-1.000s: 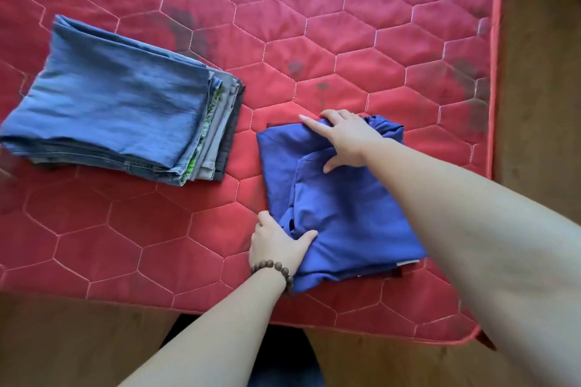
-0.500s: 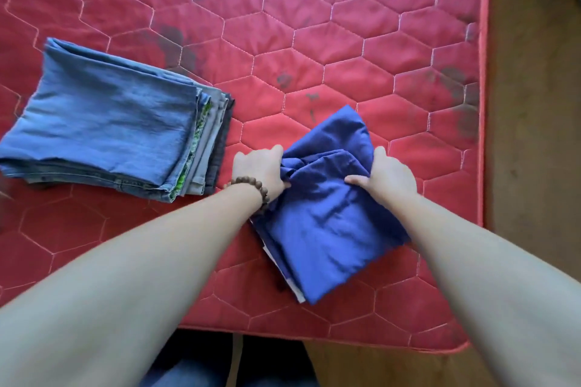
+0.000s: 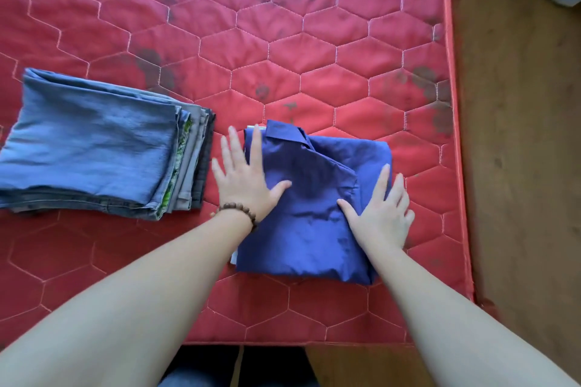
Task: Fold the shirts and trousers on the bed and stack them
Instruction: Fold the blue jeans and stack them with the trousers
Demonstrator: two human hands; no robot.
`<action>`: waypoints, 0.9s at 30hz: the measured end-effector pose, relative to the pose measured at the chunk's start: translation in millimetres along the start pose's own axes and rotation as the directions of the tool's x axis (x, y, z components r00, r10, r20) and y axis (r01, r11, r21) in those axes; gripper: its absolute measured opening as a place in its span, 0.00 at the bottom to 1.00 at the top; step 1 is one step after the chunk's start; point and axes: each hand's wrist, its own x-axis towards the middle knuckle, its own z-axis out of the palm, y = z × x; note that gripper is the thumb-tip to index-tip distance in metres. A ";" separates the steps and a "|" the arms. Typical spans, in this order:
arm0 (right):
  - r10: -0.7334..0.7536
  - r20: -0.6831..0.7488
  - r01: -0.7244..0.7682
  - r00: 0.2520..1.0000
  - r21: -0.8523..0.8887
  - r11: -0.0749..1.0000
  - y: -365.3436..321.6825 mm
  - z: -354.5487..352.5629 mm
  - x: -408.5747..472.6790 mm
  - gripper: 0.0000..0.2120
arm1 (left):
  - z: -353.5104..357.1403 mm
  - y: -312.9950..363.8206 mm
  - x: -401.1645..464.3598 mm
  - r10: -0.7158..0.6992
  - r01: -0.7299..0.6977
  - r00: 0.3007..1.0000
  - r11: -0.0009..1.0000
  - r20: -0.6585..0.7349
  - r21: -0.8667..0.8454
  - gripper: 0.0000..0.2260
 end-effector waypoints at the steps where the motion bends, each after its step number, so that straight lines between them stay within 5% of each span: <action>1: -0.070 -0.016 0.070 0.997 -0.024 0.997 1.3 0.2 -0.9 0.50 | 2.6 -5.4 -10.1 -0.063 0.066 0.997 0.996 0.048 -0.057 0.52; 5: -0.206 0.053 0.208 0.977 -0.025 0.978 1.4 7.5 -5.5 0.46 | 14.8 -12.1 -42.8 -0.143 0.179 0.970 0.968 0.199 -0.177 0.48; 10: -0.111 0.090 0.107 0.990 0.043 0.993 2.4 18.0 -8.6 0.47 | 21.4 -7.8 -52.3 -0.165 0.212 0.973 0.910 0.160 -0.356 0.48; 14: -0.027 0.072 0.017 0.997 0.142 0.990 1.8 16.5 -8.6 0.46 | 19.8 -19.7 -43.8 -0.242 0.341 0.936 0.810 0.256 -0.478 0.47; 17: -0.018 0.119 -0.019 0.993 0.304 0.952 6.3 11.5 -4.2 0.43 | 19.1 -25.7 -38.4 -0.272 0.404 0.908 0.765 0.317 -0.502 0.32; 21: -0.070 0.225 -0.040 0.972 0.449 0.893 11.0 2.9 -1.4 0.42 | 16.1 -25.0 -38.9 -0.226 0.336 0.939 0.761 0.259 -0.555 0.22; 27: -0.125 0.171 0.019 0.977 0.518 0.855 3.2 -5.0 -6.4 0.29 | 4.1 -12.2 -45.3 -0.089 0.120 0.993 0.797 0.082 -0.591 0.11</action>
